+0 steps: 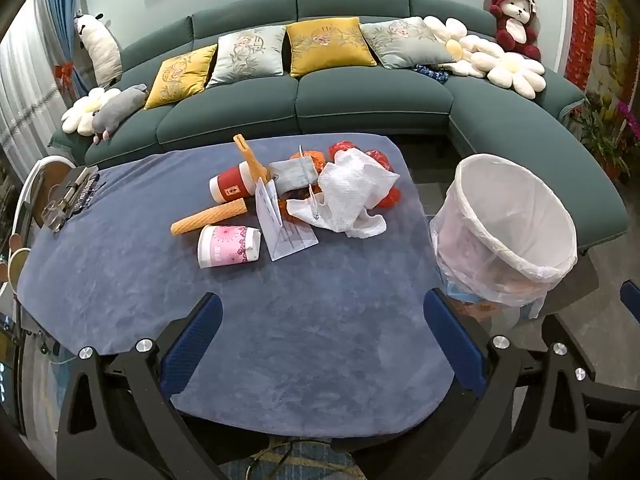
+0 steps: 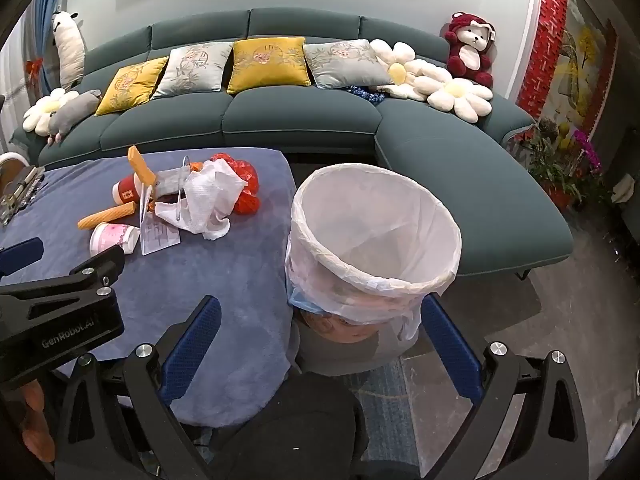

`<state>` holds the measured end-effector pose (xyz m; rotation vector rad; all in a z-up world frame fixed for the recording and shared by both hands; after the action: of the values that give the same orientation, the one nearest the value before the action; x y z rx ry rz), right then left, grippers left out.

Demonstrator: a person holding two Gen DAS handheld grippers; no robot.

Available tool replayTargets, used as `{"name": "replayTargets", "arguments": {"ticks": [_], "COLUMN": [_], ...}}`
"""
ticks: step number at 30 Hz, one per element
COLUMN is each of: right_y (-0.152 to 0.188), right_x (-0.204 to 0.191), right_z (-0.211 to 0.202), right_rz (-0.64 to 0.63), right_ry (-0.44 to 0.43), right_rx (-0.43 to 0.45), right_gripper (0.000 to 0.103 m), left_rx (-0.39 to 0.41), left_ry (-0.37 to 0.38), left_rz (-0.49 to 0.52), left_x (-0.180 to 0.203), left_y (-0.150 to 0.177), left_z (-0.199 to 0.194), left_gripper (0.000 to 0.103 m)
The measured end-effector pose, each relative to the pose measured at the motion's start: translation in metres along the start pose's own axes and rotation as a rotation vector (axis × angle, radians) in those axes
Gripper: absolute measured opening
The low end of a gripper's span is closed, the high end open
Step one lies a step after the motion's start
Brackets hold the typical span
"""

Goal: Collect trash

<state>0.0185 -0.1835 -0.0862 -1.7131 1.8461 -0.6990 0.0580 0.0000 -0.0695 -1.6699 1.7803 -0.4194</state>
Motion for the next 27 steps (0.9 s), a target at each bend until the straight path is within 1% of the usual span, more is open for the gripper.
{"name": "replayTargets", "arguments": {"ticks": [2, 8, 13, 16, 27], "right_y": [-0.0006, -0.0023, -0.0046, -0.0046, -0.0052], "right_x": [0.0019, -0.0033, -0.0050, -0.0049, -0.0057], "right_z": [-0.0017, -0.0025, -0.0023, -0.0023, -0.0015], "right_rz": [-0.003, -0.004, -0.004, -0.005, -0.003], "right_ry": [0.002, 0.008, 0.010, 0.010, 0.009], "right_rx": [0.002, 0.003, 0.001, 0.004, 0.004], "right_gripper": [0.096, 0.096, 0.096, 0.096, 0.096], "left_rx": [0.006, 0.010, 0.007, -0.004, -0.008], "left_ry": [0.011, 0.003, 0.001, 0.005, 0.008], "left_rz": [-0.008, -0.013, -0.021, -0.029, -0.031], "left_x": [0.0004, 0.0010, -0.0001, -0.0067, -0.0079], "left_y": [-0.0006, 0.0008, 0.0046, -0.0012, 0.0009], "left_z": [-0.0006, -0.0021, 0.0002, 0.0023, 0.0044], "left_gripper": [0.096, 0.096, 0.096, 0.096, 0.096]}}
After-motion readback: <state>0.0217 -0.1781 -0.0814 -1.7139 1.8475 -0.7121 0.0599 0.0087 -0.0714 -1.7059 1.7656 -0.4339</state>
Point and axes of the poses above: each gripper's, at about its wrist camera, not at the fingertips, and z roughly the way its jaws point, x to its right, y to its underside, the point moved 9 cm from there along z, roughly the way its jaws point, and after that the axes turned 11 degrees about -y, right-handed, at the moved point
